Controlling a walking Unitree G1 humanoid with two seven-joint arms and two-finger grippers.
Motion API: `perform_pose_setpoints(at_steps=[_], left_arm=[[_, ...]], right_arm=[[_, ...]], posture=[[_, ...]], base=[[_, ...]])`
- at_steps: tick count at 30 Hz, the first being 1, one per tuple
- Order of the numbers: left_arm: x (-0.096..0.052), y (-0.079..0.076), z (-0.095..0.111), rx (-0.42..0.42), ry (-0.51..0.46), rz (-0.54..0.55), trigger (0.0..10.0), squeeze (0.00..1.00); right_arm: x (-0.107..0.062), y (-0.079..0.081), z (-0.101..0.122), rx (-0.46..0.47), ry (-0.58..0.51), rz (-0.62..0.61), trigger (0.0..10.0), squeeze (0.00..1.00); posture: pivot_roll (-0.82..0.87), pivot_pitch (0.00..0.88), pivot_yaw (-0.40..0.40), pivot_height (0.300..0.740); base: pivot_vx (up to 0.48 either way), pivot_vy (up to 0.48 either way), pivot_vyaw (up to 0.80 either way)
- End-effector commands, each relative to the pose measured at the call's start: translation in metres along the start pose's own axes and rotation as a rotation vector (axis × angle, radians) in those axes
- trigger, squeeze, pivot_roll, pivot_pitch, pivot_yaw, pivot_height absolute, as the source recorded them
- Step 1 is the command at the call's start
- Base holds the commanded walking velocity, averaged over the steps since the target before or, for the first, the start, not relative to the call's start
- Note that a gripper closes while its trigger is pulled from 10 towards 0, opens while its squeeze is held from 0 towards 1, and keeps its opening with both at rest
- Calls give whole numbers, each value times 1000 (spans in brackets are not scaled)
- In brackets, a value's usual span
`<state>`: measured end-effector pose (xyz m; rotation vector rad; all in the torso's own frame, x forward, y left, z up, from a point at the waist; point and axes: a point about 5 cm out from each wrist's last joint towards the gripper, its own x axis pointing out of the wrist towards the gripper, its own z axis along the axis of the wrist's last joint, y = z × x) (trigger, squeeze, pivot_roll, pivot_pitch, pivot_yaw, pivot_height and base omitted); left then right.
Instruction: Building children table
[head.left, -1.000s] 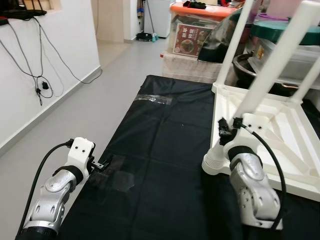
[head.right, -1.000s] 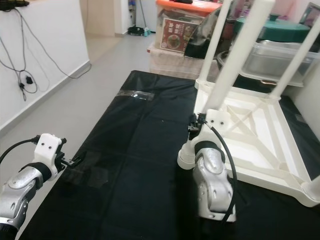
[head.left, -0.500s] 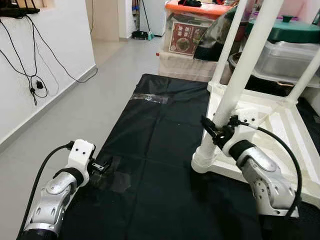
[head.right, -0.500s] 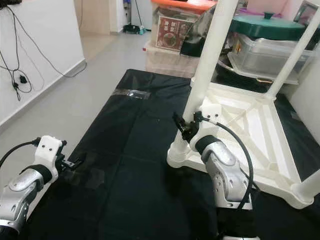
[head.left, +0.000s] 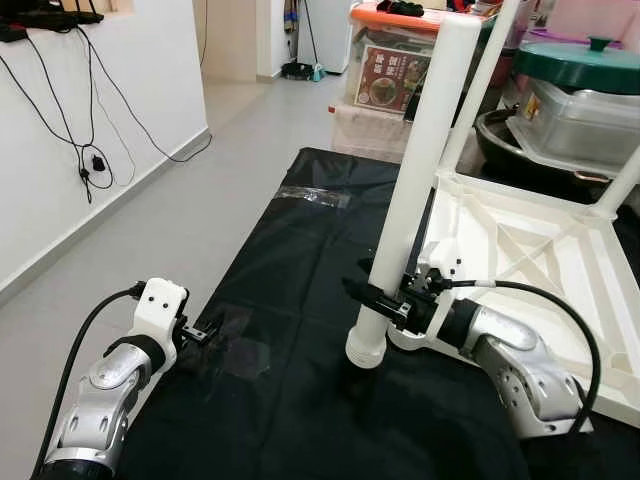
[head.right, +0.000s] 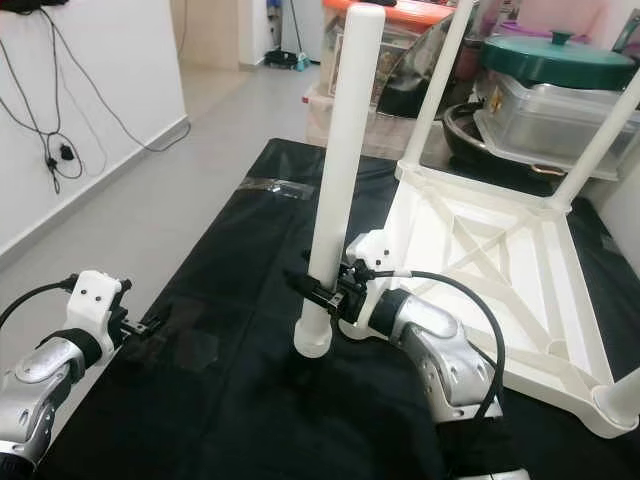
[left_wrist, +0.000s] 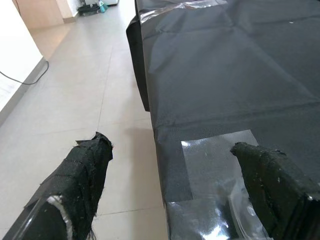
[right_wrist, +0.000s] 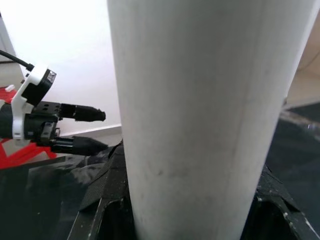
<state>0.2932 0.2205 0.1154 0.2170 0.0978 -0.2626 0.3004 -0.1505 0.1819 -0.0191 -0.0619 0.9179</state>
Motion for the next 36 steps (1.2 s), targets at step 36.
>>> perform_pose_setpoints(at_steps=[36], left_arm=[[3,2,2,9,-3,-7,10000,0]], right_arm=[[-18,-28,4,-398,174,93,0,0]], posture=[[144,0,-109,740]], base=[[0,0,0]])
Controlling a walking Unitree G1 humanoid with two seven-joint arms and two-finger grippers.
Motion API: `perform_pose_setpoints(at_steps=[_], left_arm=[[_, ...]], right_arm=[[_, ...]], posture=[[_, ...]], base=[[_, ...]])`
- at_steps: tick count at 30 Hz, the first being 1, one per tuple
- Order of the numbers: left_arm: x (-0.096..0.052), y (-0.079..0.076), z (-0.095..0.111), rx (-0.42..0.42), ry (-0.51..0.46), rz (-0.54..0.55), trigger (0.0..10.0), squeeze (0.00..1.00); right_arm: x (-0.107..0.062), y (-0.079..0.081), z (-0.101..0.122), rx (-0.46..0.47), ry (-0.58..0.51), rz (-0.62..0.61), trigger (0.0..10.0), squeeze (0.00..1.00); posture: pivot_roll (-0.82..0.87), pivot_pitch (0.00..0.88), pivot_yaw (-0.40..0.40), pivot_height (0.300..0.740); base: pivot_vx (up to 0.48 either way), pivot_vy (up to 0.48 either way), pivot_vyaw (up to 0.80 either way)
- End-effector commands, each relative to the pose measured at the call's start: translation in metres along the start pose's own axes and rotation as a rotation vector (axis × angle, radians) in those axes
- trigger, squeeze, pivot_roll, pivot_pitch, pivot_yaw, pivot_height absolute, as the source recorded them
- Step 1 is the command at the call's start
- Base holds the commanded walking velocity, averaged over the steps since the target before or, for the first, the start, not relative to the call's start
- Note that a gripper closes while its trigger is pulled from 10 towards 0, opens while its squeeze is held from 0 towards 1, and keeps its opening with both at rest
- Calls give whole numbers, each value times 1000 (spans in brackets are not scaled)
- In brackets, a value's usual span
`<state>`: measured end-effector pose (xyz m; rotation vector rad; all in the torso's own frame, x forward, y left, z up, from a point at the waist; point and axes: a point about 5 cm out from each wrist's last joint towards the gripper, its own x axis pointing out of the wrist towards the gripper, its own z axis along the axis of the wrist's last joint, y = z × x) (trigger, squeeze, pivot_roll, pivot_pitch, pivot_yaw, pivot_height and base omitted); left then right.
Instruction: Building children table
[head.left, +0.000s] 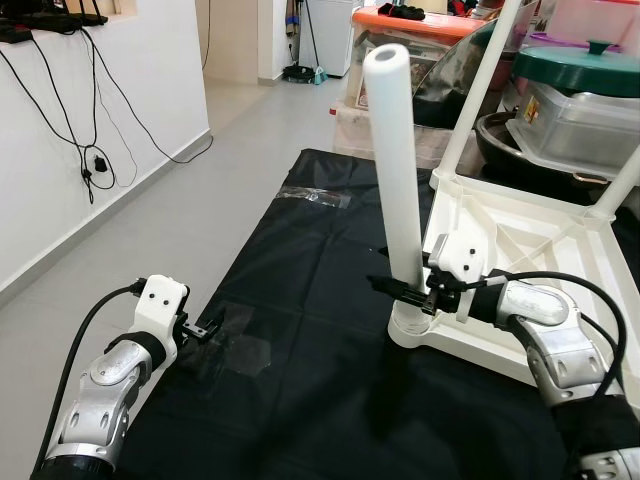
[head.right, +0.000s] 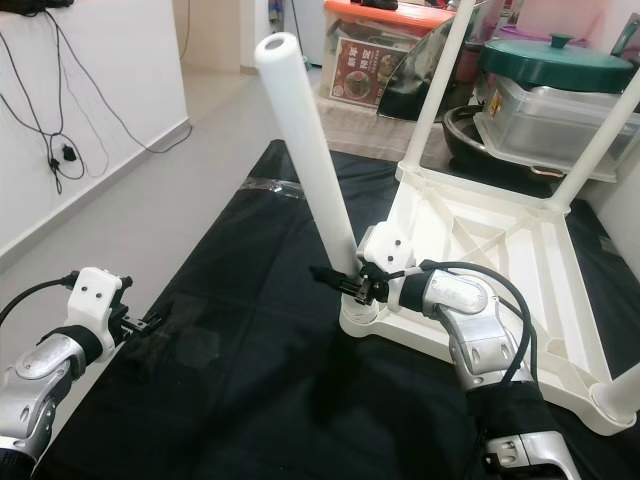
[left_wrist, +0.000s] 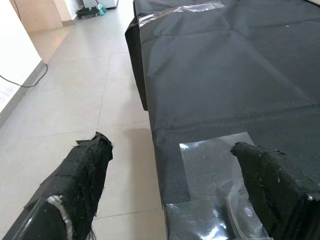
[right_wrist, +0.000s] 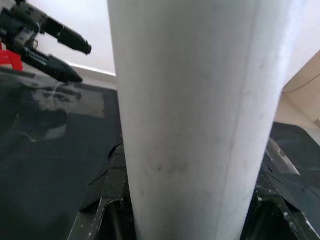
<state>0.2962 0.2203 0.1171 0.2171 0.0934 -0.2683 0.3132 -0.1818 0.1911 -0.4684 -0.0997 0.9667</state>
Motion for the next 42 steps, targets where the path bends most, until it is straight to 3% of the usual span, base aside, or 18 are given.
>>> perform_pose_setpoints(at_steps=[1,9,13,17,19,24,25,30,34,42], left_arm=[[0,1,0,7,2,-1,10000,0],[-2,0,-2,2,5,3,10000,0],[-2,-1,-2,-4,5,2,10000,0],[-2,0,-1,-6,4,4,10000,0],[-4,2,-1,-7,4,11,10000,0],[-6,2,-3,-10,7,15,10000,0],[-7,1,-4,-10,12,14,10000,0],[-6,0,-4,-13,14,10,10000,0],[-3,0,-4,-13,13,4,10000,0],[-1,-1,-3,-11,13,-2,10000,0]], right_arm=[[-1,4,-6,-3,21,24,0,0],[-2,0,-12,-1,32,30,0,0],[4,3,-11,153,-50,61,0,0],[6,6,-8,201,-85,98,0,0],[9,17,-1,245,-135,174,0,0],[11,36,4,270,-169,234,0,0],[10,49,5,278,-181,256,0,0],[8,60,5,306,-191,271,0,0],[7,63,9,325,-225,233,0,0],[1,50,3,370,-234,81,0,0]], posture=[[144,0,-109,740],[146,0,-117,740],[151,0,-120,740],[155,0,-123,740],[159,0,-129,740],[160,0,-131,740],[154,0,-127,740],[146,0,-122,740],[135,0,-112,740],[128,0,-107,740]], base=[[0,0,0],[0,0,0],[0,0,0],[0,0,0],[0,0,0],[0,0,0],[0,0,0],[0,0,0],[0,0,0],[0,0,0]])
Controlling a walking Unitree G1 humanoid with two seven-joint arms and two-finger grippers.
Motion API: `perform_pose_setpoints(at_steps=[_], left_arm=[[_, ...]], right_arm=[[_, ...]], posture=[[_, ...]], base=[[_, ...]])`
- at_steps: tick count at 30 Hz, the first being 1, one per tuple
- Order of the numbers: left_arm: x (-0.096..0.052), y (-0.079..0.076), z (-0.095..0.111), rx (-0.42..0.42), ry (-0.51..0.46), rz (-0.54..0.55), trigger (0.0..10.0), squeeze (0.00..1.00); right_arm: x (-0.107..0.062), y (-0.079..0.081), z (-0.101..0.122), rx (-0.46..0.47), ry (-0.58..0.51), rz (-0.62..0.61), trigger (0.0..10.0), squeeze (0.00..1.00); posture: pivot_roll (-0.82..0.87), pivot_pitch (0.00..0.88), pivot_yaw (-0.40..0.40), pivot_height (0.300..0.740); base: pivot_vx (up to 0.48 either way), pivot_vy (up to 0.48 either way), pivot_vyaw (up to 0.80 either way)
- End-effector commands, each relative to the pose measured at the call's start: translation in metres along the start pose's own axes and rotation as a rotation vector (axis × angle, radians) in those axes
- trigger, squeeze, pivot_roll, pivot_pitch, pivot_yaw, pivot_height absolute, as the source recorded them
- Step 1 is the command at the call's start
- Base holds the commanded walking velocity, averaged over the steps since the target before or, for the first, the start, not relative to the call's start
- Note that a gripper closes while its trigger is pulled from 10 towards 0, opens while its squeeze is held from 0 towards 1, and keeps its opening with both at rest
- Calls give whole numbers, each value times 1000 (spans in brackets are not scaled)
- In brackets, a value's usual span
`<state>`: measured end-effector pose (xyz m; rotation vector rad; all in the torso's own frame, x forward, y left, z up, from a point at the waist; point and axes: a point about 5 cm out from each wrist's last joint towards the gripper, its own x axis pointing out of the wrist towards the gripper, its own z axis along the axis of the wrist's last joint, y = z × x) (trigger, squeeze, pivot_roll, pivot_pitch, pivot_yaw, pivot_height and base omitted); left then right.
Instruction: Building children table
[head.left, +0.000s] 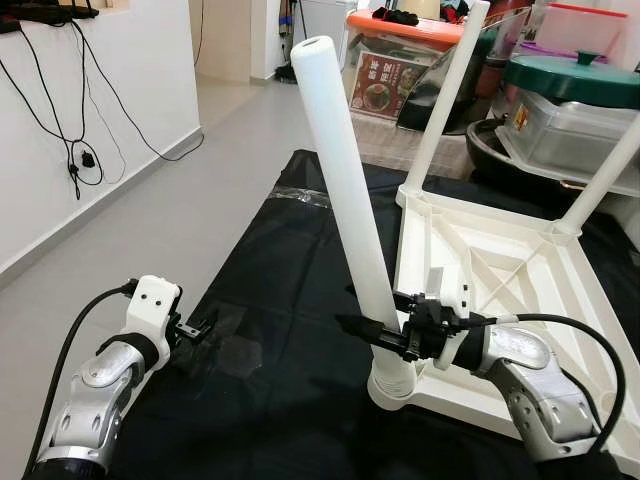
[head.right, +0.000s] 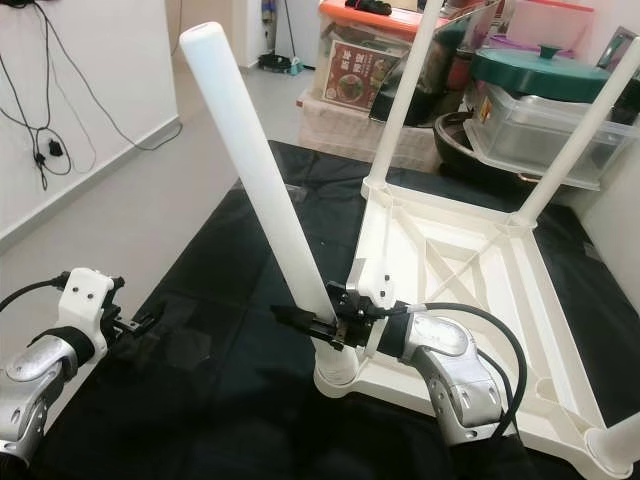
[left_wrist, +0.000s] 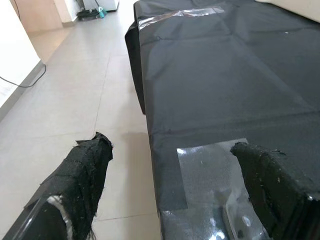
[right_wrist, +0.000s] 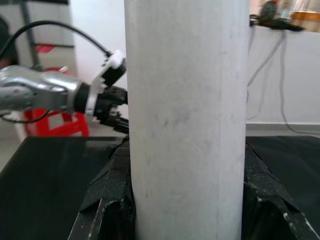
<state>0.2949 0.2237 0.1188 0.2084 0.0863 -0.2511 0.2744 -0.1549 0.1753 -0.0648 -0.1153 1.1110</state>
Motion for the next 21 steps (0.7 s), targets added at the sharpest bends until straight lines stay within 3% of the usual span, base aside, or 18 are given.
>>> perform_pose_setpoints(at_steps=[1,6,10,21], left_arm=[[1,-4,-4,-3,19,-19,10000,0],[0,-4,-6,-3,25,-18,10000,0],[1,-3,-6,4,30,-29,10000,0],[7,-1,-2,16,25,-47,10000,0]], right_arm=[[-1,-1,-3,39,-18,-24,0,0],[-6,2,-3,70,-67,-128,0,0],[-11,12,-9,99,-121,-251,0,0],[-13,20,-15,119,-166,-374,0,0]], posture=[[128,0,-107,740],[124,0,-99,740],[113,0,-80,740],[109,0,-55,740]], base=[[0,0,0],[0,0,0],[0,0,0],[0,0,0]])
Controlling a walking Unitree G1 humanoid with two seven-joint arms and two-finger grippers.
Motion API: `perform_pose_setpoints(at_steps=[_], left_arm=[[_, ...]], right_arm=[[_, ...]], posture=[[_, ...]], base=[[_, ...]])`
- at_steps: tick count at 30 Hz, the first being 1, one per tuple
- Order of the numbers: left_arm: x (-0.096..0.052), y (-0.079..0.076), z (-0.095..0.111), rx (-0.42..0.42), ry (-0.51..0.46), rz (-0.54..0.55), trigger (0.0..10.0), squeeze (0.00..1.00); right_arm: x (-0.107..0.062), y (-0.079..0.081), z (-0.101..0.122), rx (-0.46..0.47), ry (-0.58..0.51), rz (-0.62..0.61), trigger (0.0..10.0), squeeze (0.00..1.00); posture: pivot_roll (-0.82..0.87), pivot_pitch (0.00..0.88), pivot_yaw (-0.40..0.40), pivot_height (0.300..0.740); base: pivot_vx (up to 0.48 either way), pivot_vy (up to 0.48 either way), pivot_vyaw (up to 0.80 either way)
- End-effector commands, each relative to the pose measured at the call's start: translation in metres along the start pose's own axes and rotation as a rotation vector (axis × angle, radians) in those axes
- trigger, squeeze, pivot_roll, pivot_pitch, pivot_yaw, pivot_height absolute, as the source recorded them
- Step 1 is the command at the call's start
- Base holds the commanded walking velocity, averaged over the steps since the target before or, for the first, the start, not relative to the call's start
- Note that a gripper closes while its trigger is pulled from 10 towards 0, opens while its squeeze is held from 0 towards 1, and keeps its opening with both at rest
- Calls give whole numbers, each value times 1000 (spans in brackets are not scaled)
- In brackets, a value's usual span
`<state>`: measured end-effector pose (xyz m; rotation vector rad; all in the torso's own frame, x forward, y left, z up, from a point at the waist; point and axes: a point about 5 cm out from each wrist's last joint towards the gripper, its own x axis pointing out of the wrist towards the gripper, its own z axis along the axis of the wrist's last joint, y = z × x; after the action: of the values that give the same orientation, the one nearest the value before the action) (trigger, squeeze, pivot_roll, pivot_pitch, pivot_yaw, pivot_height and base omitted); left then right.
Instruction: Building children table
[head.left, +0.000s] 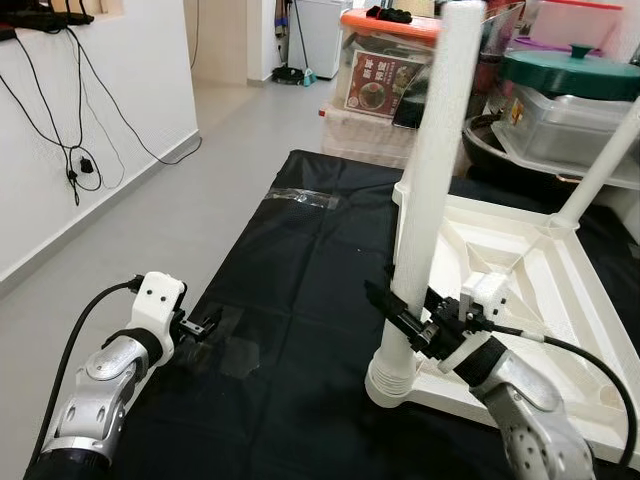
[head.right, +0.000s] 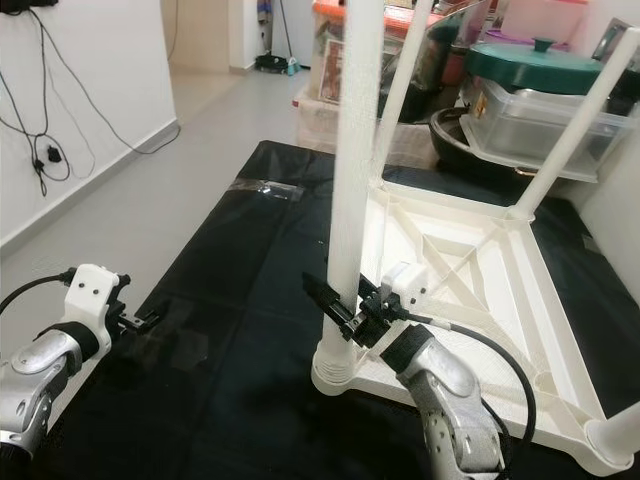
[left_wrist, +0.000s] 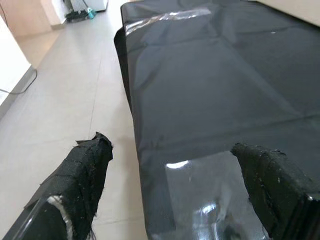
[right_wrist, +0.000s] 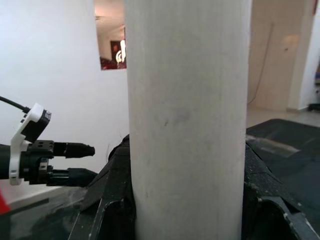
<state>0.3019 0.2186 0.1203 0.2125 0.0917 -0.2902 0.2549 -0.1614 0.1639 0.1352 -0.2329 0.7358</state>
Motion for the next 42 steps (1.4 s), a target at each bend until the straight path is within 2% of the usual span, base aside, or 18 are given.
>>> perform_pose_setpoints(at_steps=[1,5,9,10,11,14,18,23,26,30,32,37,41,42], left_arm=[[-1,1,-5,10,23,-8,10000,0],[1,4,-4,18,25,-14,10000,0],[2,4,-3,21,23,-15,10000,0],[2,4,-2,23,22,-16,10000,0],[2,4,-2,24,21,-16,10000,0],[2,4,-2,24,21,-16,10000,0],[1,6,-2,29,22,-14,10000,0],[3,6,-2,34,22,-21,10000,0],[7,4,-1,37,19,-32,10000,0],[10,2,2,36,11,-35,10000,0],[15,0,6,31,-10,-31,10000,0],[18,-2,10,24,-34,-25,10000,0],[29,-10,27,-6,-114,-28,10000,0],[29,-10,27,-6,-114,-28,10000,0]], right_arm=[[-1,4,-7,26,24,6,0,0],[-10,8,-13,13,49,-22,0,0],[-12,8,-14,-8,51,-45,0,0],[-8,3,-14,-17,29,-155,0,0],[-7,2,-13,-30,20,-200,0,0],[-7,2,-13,-39,15,-225,0,0],[-12,3,-12,-63,-43,-470,0,0],[-20,10,-11,-102,-65,-545,0,0],[-29,8,-9,-149,-81,-650,0,0],[-31,7,-7,-168,-89,-710,0,0],[-27,7,1,-181,-125,-759,0,0],[-18,8,10,-178,-170,-764,0,0],[14,12,53,-150,-328,-632,0,0],[14,12,53,-150,-328,-632,0,0]], posture=[[109,0,-55,740],[109,0,-45,740],[111,0,-44,740],[113,0,-44,740],[117,0,-45,740],[117,0,-45,740],[114,0,-34,740],[102,0,-22,740],[94,0,-16,740],[91,0,-12,740],[91,0,-10,740],[91,0,-10,740],[93,0,-13,740],[93,0,-13,740]], base=[[0,0,0],[0,0,0],[0,0,0],[0,0,0],[0,0,0],[0,0,0],[0,0,0],[0,0,0],[0,0,0],[0,0,0],[0,0,0],[0,0,0],[0,0,0],[0,0,0]])
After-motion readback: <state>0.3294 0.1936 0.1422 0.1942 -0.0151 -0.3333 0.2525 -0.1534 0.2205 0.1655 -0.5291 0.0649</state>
